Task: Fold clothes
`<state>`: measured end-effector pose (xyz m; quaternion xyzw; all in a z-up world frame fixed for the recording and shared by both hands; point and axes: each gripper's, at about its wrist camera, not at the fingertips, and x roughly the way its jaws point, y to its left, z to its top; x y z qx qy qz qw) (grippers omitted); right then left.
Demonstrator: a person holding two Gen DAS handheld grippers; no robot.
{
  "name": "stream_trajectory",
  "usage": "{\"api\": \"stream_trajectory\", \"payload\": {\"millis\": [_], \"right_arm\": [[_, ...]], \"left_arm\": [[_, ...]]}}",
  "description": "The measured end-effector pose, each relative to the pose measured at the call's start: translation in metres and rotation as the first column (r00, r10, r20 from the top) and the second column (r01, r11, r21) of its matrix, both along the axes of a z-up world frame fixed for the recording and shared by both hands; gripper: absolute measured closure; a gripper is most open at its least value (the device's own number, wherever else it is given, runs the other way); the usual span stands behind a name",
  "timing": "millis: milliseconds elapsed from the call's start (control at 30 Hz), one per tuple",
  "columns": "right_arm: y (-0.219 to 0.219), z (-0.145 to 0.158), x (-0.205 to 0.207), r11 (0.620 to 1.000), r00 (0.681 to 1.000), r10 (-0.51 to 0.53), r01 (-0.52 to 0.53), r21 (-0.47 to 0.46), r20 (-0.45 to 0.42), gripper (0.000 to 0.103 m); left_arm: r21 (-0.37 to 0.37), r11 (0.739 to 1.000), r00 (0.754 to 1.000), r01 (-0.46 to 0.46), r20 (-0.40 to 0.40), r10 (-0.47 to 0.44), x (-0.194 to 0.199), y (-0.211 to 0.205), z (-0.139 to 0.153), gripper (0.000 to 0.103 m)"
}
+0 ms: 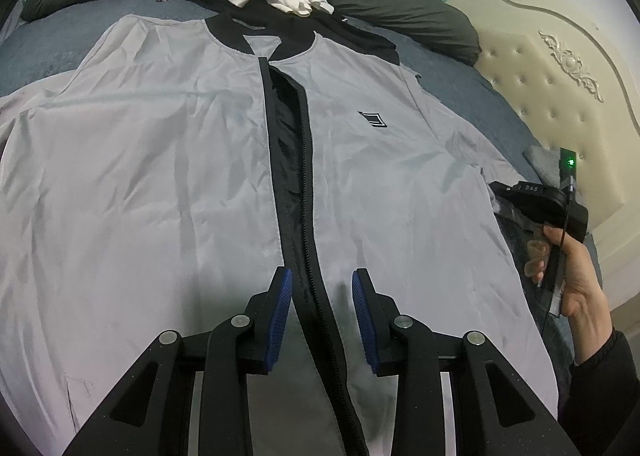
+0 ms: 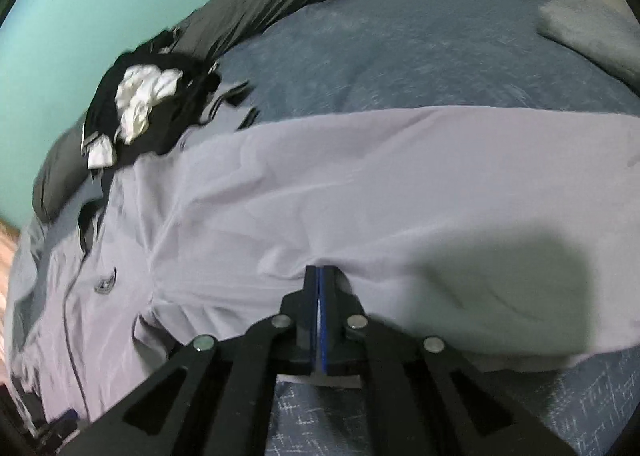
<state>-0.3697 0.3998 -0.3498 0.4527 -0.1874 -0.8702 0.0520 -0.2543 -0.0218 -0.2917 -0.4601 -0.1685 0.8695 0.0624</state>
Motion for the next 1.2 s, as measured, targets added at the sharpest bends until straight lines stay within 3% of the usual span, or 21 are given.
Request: {"api": "stream_trajectory", "payload": {"millis": [133, 267, 400, 633, 700, 800, 900, 1033, 1200], "right_arm": [[0.013, -0.016, -0.004, 0.996, 0.999, -0.004, 0.008, -0.094, 0.037, 0.103], [0.020, 0.000, 0.004, 0.997, 0.998, -0.064, 0.064, -0.033, 0.006, 0.103], [0.049, -0.005, 0.016, 0.986, 0.990, -0.139, 0.140, -0.089, 0.024, 0.103], [0.097, 0.006, 0.039, 0.966, 0.966, -0.260, 0.260, 0.012, -0.004, 0.103], [0.100, 0.011, 0.043, 0.965, 0.965, -0.261, 0.260, -0.009, -0.020, 0.100], [0.085, 0.018, 0.045, 0.983, 0.984, -0.174, 0.170, -0.071, -0.045, 0.098], [0.072, 0.004, 0.043, 0.986, 0.996, -0.090, 0.092, -0.140, 0.018, 0.098], [0.092, -0.006, 0.051, 0.981, 0.987, -0.151, 0.157, -0.118, 0.057, 0.102], [0.132, 0.013, 0.064, 0.957, 0.957, -0.290, 0.290, 0.012, 0.001, 0.102]], "left_arm": [[-0.003, 1.000, 1.000, 0.006, 0.003, -0.006, -0.001, 0.002, -0.001, 0.069], [-0.006, 1.000, 1.000, 0.013, 0.006, -0.013, -0.001, 0.004, -0.001, 0.069], [-0.012, 1.000, 1.000, 0.023, 0.004, -0.023, 0.001, 0.007, 0.002, 0.069], [-0.008, 0.999, 0.999, 0.035, -0.013, -0.035, 0.003, 0.013, 0.009, 0.069], [-0.009, 0.999, 0.999, 0.036, -0.017, -0.036, 0.003, 0.015, 0.011, 0.068], [-0.009, 0.999, 0.999, 0.036, -0.020, -0.037, 0.002, 0.017, 0.012, 0.068], [-0.008, 0.999, 0.999, 0.040, -0.018, -0.040, 0.001, 0.019, 0.011, 0.068], [-0.007, 0.999, 0.999, 0.045, -0.017, -0.045, 0.001, 0.022, 0.011, 0.068], [-0.006, 0.999, 0.999, 0.051, -0.018, -0.051, 0.001, 0.027, 0.011, 0.068]]}}
